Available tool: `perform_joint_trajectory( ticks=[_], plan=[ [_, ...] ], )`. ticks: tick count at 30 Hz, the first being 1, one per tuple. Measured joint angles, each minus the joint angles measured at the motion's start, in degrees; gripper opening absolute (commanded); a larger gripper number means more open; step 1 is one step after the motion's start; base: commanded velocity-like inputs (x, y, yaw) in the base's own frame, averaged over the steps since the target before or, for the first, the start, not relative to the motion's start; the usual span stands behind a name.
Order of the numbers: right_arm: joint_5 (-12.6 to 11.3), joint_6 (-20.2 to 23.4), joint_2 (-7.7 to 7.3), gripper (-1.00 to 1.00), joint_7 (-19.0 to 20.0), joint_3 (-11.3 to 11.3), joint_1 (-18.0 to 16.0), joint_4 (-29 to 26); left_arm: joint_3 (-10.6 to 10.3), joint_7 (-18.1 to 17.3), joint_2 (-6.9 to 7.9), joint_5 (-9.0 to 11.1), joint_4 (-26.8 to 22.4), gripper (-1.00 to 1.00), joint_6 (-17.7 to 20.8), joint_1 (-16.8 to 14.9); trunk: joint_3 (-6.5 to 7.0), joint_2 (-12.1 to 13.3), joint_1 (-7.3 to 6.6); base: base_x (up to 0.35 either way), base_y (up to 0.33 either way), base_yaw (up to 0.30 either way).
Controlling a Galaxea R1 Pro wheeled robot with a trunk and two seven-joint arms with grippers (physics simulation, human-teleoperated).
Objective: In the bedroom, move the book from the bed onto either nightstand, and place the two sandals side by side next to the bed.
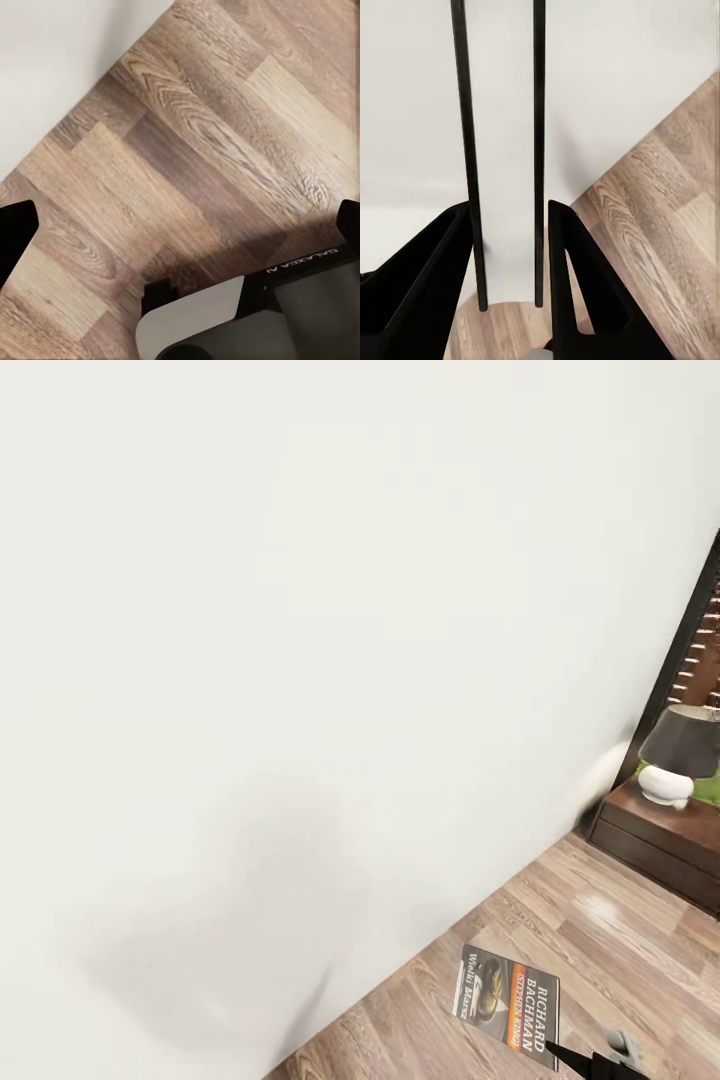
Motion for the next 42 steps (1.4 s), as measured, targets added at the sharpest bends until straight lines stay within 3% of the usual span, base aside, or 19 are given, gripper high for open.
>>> perform_joint_trajectory(
  ticks=[11, 42],
  plan=[
    [0.00, 0.00, -0.01, -1.00, 0.00, -0.05, 0.00, 0.04, 0.04, 0.00, 0.00, 0.00, 0.00, 1.00, 0.00, -0.01, 0.00, 0.00, -0.01, 0.154, 0.000, -0.211],
    [0.01, 0.00, -0.01, -1.00, -0.04, 0.09, 0.00, 0.03, 0.08, 0.00, -0.02, 0.00, 0.00, 1.00, 0.07, 0.01, 0.00, 0.00, -0.01, 0.010, 0.000, -0.210]
  ],
)
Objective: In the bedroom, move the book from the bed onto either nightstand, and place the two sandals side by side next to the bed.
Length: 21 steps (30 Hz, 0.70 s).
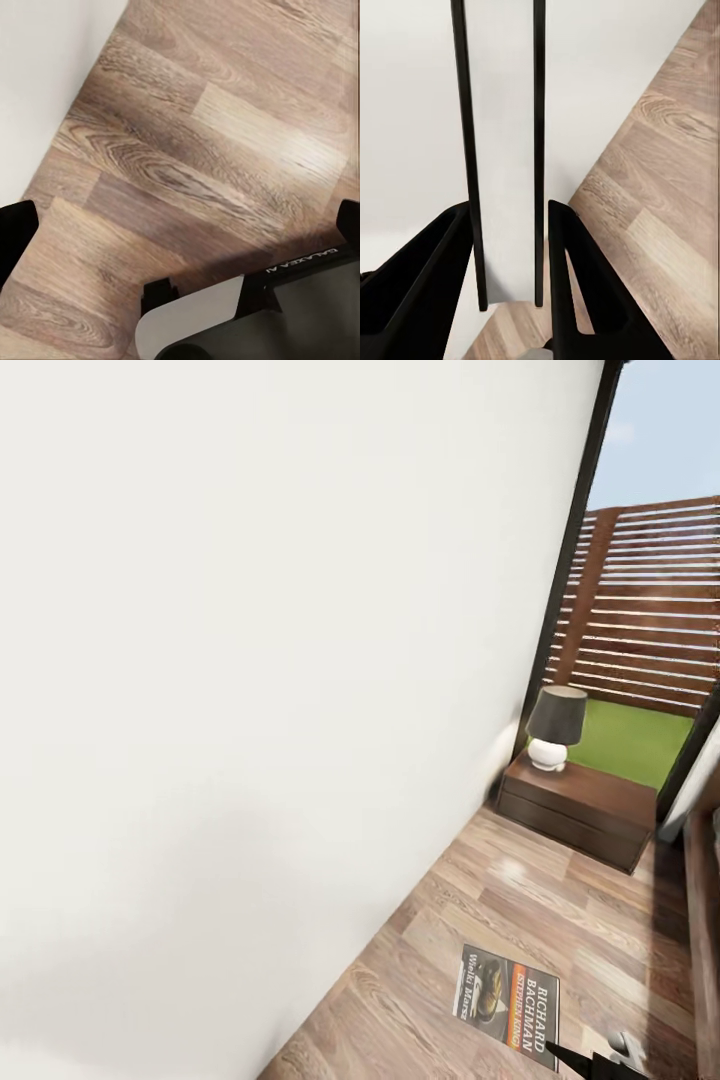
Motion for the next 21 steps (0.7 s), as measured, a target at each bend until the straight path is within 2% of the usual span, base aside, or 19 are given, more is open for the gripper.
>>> perform_joint_trajectory(
  ticks=[8, 21],
  plan=[
    [-0.02, 0.00, 0.00, -1.00, 0.04, -0.24, 0.00, -0.03, 0.01, 0.00, 0.01, 0.00, 0.00, 1.00, 0.02, 0.00, 0.00, 0.00, -0.01, 0.232, 0.000, -0.210],
    [-0.01, 0.00, 0.00, -1.00, 0.04, -0.10, 0.00, -0.01, 0.01, 0.00, 0.02, 0.00, 0.00, 1.00, -0.03, -0.01, 0.00, 0.01, 0.01, 0.017, 0.000, -0.211]
  ],
)
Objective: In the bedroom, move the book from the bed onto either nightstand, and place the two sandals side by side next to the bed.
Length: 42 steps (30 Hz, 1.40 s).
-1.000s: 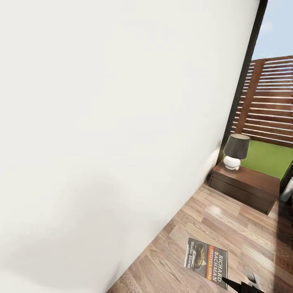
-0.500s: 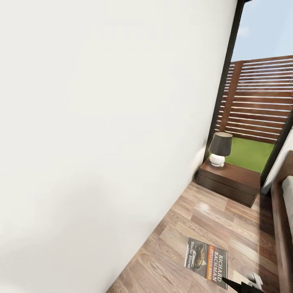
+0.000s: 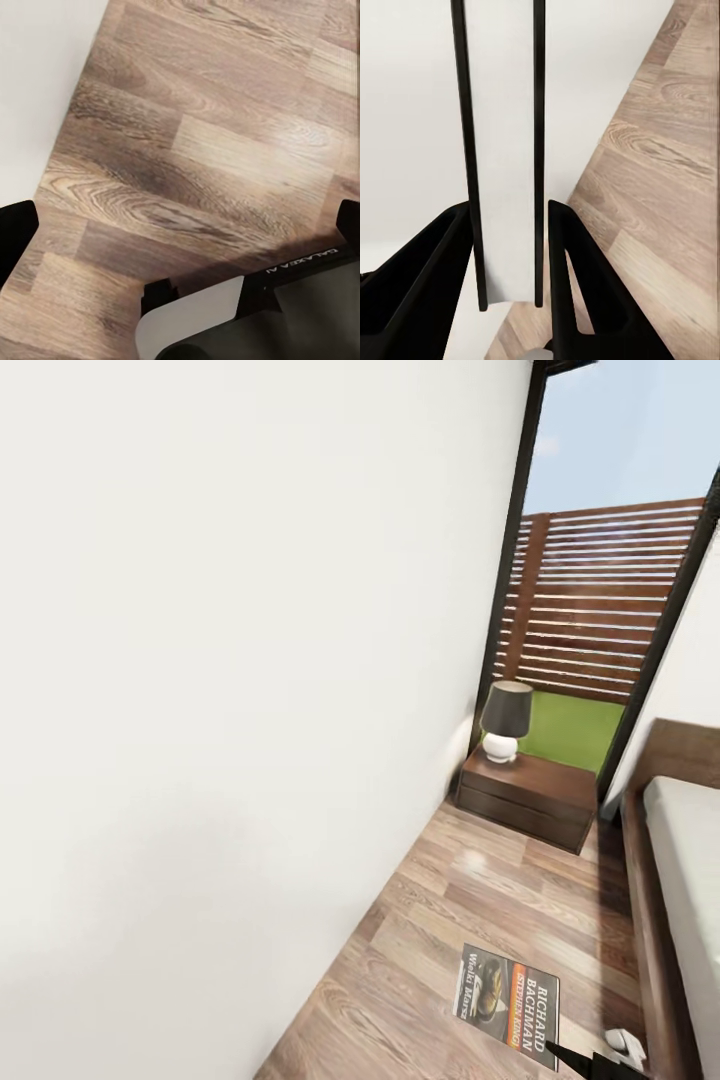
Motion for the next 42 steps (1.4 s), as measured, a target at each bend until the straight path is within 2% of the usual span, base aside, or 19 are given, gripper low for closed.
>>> perform_joint_trajectory(
  ticks=[18, 30, 42],
  plan=[
    [0.00, 0.00, 0.00, -1.00, 0.00, 0.03, 0.00, 0.00, -0.02, 0.00, -0.04, 0.00, 0.00, 1.00, 0.02, 0.01, 0.00, 0.00, 0.00, 0.006, 0.000, -0.211],
    [0.00, 0.00, 0.00, -1.00, 0.00, -0.05, 0.00, 0.01, 0.00, 0.00, 0.00, -0.01, 0.00, 1.00, 0.05, 0.01, 0.00, -0.01, -0.02, 0.255, 0.000, -0.211],
    [-0.01, 0.00, 0.00, -1.00, 0.00, -0.11, 0.00, -0.04, 0.00, 0.00, 0.00, 0.00, 0.00, 1.00, 0.00, 0.00, 0.00, 0.00, 0.00, 0.039, 0.000, -0.211]
  ],
)
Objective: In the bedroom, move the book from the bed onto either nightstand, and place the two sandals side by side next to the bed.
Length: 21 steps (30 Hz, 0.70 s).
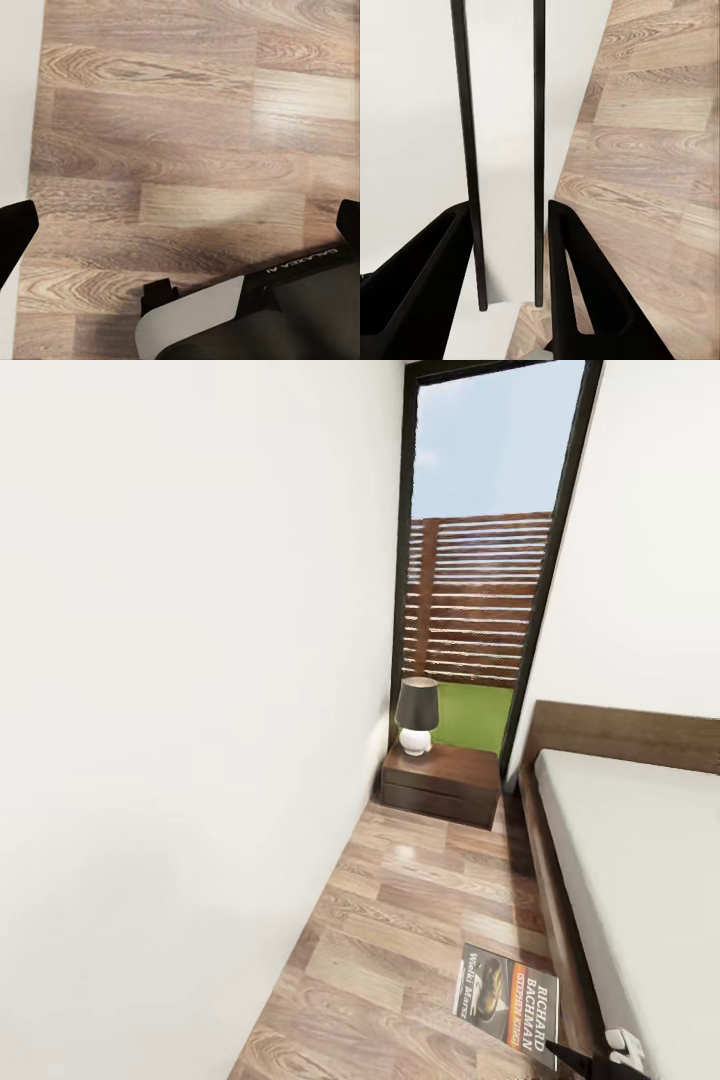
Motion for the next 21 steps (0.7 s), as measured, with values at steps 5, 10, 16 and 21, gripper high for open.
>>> perform_joint_trajectory(
  ticks=[5, 10, 16, 21],
  plan=[
    [0.01, 0.00, 0.00, -1.00, 0.00, 0.04, 0.00, 0.02, 0.00, 0.00, 0.00, 0.00, 0.00, 1.00, 0.00, -0.01, 0.00, 0.00, 0.00, 0.000, 0.000, -0.210],
    [-0.02, 0.00, 0.00, -1.00, 0.00, -0.15, 0.00, 0.00, 0.00, 0.00, 0.00, 0.00, 0.00, 1.00, 0.00, 0.02, 0.00, 0.00, 0.00, 0.000, 0.000, -0.211],
    [-0.02, -0.01, 0.00, -1.00, 0.00, -0.22, 0.00, -0.01, 0.00, 0.00, 0.00, 0.00, 0.00, 1.00, 0.02, 0.01, 0.00, 0.00, 0.00, 0.000, 0.000, -0.211],
    [-0.02, -0.01, 0.00, -1.00, 0.00, -0.22, 0.00, -0.01, 0.00, 0.00, 0.00, 0.00, 0.00, 1.00, 0.02, -0.01, 0.00, 0.00, 0.00, 0.000, 0.000, -0.210]
  ],
)
